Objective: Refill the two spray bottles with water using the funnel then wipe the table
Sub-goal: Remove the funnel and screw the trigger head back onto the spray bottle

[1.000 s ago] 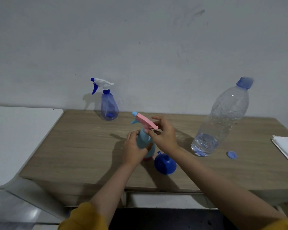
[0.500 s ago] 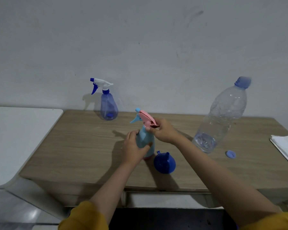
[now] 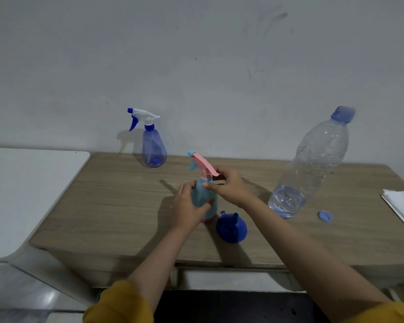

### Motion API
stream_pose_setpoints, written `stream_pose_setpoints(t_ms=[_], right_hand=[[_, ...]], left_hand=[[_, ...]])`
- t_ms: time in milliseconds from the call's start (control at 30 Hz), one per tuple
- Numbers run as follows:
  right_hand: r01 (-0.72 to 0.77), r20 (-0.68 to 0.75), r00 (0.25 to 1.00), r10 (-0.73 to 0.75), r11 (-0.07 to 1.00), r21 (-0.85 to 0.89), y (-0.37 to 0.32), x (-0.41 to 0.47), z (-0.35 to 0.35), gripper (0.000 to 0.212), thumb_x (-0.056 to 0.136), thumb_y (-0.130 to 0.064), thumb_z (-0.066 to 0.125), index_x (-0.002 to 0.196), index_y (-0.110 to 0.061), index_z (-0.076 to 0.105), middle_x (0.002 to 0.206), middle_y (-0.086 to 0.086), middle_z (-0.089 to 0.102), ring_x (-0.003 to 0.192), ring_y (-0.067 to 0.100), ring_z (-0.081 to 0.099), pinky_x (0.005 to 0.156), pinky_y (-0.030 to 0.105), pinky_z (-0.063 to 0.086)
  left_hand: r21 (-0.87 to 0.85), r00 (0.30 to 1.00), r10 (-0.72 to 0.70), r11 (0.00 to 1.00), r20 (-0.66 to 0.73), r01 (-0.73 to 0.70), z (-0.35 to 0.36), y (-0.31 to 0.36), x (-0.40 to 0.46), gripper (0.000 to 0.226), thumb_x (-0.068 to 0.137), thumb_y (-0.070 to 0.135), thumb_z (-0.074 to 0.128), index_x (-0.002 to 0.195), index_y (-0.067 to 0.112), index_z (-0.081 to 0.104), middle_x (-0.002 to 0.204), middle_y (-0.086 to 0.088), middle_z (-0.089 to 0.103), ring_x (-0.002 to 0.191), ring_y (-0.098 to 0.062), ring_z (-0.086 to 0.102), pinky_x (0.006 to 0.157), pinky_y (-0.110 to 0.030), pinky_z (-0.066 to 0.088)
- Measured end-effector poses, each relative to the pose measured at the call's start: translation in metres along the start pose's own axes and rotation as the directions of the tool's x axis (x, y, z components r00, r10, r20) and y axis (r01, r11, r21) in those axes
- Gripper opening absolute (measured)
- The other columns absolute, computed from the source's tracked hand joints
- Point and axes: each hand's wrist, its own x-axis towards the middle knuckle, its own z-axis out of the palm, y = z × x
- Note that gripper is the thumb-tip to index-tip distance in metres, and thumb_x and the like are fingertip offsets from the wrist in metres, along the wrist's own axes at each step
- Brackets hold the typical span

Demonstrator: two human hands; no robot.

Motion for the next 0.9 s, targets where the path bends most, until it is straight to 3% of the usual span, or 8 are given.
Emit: stream_pose_setpoints(t_ms=[200, 333, 500, 667, 900], right_hand=[[-0.025, -0.183, 0.981, 0.061, 0.981, 0.194, 0.003, -0.005, 0.016, 0.038, 0.069, -0.016, 0.085, 0.099, -0.011, 0.062, 0.101, 0.001, 0.067, 0.096, 0.014, 0.062, 0.085, 0.03, 0.054], [-0.004, -0.133, 0.991, 0.031, 0.981, 0.195, 0.007, -0.009, 0.02, 0.04, 0.078, -0.017, 0.077, 0.115, -0.017, 0.06, 0.114, -0.003, 0.064, 0.106, 0.012, 0.06, 0.087, 0.025, 0.051], [-0.019, -0.225, 0.971, 0.084, 0.962, 0.274, 0.005, -0.006, 0.026, 0.035, 0.069, -0.016, 0.084, 0.096, -0.017, 0.062, 0.103, 0.0, 0.068, 0.099, 0.014, 0.064, 0.083, 0.027, 0.054], [0.039, -0.222, 0.975, 0.006, 0.98, 0.196, 0.01, -0.01, 0.029, 0.038, 0.076, -0.018, 0.079, 0.11, -0.014, 0.062, 0.109, 0.0, 0.067, 0.102, 0.012, 0.062, 0.088, 0.03, 0.054], [-0.007, -0.318, 0.943, 0.097, 0.962, 0.272, -0.001, -0.009, 0.036, 0.038, 0.067, -0.022, 0.086, 0.094, -0.014, 0.062, 0.092, -0.002, 0.067, 0.086, 0.007, 0.064, 0.071, 0.016, 0.052]], left_hand=[[-0.04, 1.0, 0.005, 0.999, -0.021, -0.006, 0.0, 0.001, -0.002, 0.062, 0.066, 0.037, 0.08, 0.118, 0.02, 0.051, 0.114, 0.006, 0.054, 0.103, -0.012, 0.054, 0.079, -0.033, 0.054], [-0.045, 1.0, 0.0, 0.999, -0.018, -0.001, 0.0, 0.003, -0.003, 0.064, 0.068, 0.039, 0.079, 0.122, 0.021, 0.05, 0.117, 0.005, 0.052, 0.106, -0.011, 0.053, 0.079, -0.031, 0.054], [-0.024, 0.997, 0.027, 0.999, -0.069, -0.029, 0.0, 0.005, -0.003, 0.059, 0.067, 0.033, 0.081, 0.117, 0.018, 0.054, 0.111, 0.002, 0.056, 0.101, -0.013, 0.055, 0.079, -0.03, 0.05], [-0.046, 0.999, 0.013, 0.999, -0.046, -0.015, 0.0, 0.004, -0.004, 0.062, 0.067, 0.035, 0.08, 0.119, 0.018, 0.051, 0.111, 0.005, 0.054, 0.101, -0.009, 0.053, 0.078, -0.025, 0.05], [-0.042, 0.997, 0.033, 0.998, -0.068, -0.036, 0.002, 0.002, -0.002, 0.054, 0.066, 0.027, 0.082, 0.111, 0.016, 0.055, 0.105, 0.003, 0.054, 0.096, -0.01, 0.053, 0.071, -0.015, 0.042]])
